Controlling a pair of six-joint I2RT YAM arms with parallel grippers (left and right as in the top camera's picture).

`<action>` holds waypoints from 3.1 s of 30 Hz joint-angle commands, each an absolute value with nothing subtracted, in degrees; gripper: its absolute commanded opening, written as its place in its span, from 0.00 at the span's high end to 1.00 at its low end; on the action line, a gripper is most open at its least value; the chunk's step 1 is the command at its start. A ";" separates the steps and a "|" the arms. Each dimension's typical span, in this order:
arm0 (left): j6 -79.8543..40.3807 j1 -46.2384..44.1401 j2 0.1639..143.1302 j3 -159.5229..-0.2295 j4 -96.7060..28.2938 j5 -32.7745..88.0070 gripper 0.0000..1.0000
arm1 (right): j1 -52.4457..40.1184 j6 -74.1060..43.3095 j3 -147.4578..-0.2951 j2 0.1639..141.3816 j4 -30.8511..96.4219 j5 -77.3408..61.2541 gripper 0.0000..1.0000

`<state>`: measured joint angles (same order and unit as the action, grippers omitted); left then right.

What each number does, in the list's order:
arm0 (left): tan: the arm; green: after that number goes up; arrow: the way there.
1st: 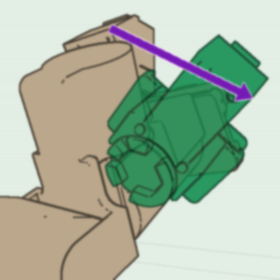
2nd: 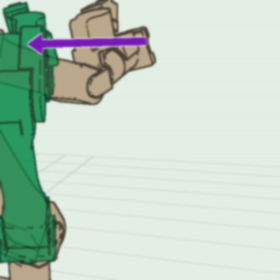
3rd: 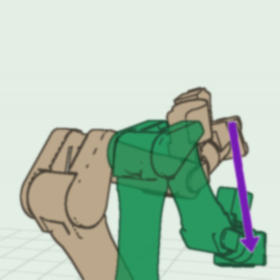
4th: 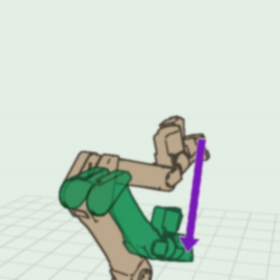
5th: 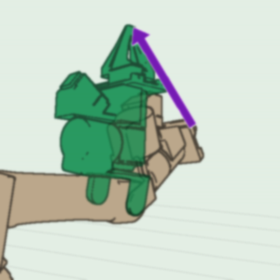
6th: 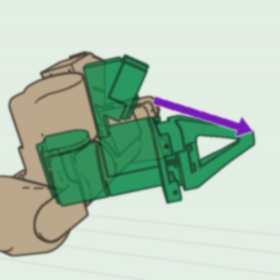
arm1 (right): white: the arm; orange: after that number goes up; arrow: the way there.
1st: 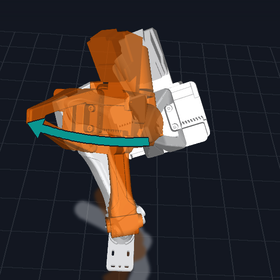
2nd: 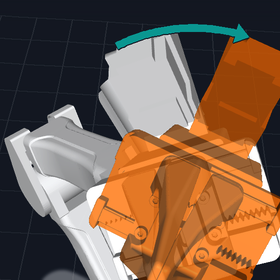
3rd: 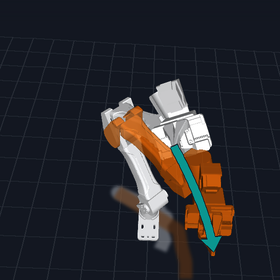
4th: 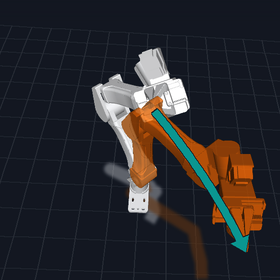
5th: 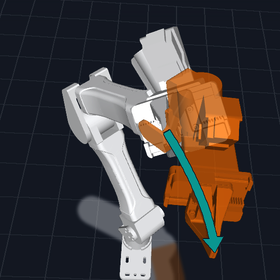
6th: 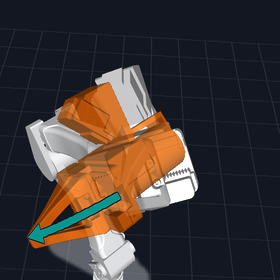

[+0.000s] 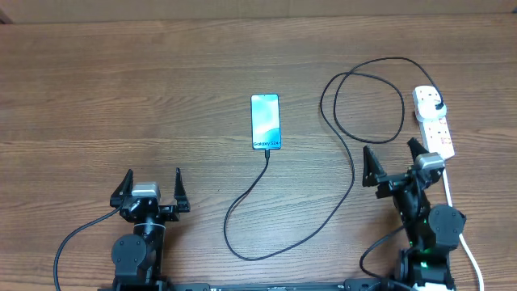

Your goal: Plug charger to phone and switch on socket

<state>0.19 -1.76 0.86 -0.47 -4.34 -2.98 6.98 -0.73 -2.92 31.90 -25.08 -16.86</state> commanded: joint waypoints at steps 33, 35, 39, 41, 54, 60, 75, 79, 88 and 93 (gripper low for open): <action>-0.21 -1.41 0.21 -0.27 -4.27 -2.52 0.01 | 6.35 2.00 -0.45 0.12 3.75 -13.02 0.00; -0.21 -1.41 0.21 -0.27 -4.27 -2.52 0.00 | 6.35 2.00 -0.45 0.12 3.79 -12.47 0.00; -0.21 -1.41 0.21 -0.27 -4.27 -2.52 0.01 | 6.35 1.78 -0.45 0.12 3.99 -10.85 0.00; -0.21 -1.41 0.21 -0.27 -4.27 -2.52 0.00 | 6.31 1.52 -0.45 0.12 4.05 -9.82 0.00; -0.21 -1.41 0.21 -0.27 -4.27 -2.52 0.00 | 0.03 1.34 -0.45 0.12 4.82 -2.81 0.00; -0.21 -1.41 0.21 -0.27 -4.27 -2.52 0.00 | -0.38 1.30 -0.47 0.12 4.82 -2.76 0.00; -0.21 -1.41 0.21 -0.27 -4.27 -2.52 0.00 | -0.38 1.34 -0.45 0.12 4.69 -2.63 0.00; -0.21 -1.41 0.21 -0.27 -4.27 -2.52 0.01 | -0.38 1.34 -0.47 0.12 4.69 -2.63 0.00; -0.21 -1.41 0.21 -0.27 -4.27 -2.52 0.01 | -0.36 1.34 -0.47 0.12 4.69 -2.63 0.00; -0.21 -1.41 0.21 -0.27 -4.27 -2.52 0.00 | -0.36 1.34 -0.47 0.12 4.69 -2.63 0.00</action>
<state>0.16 -1.76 0.86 -0.47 -4.34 -2.96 -0.05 1.50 -1.06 0.64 4.84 -3.40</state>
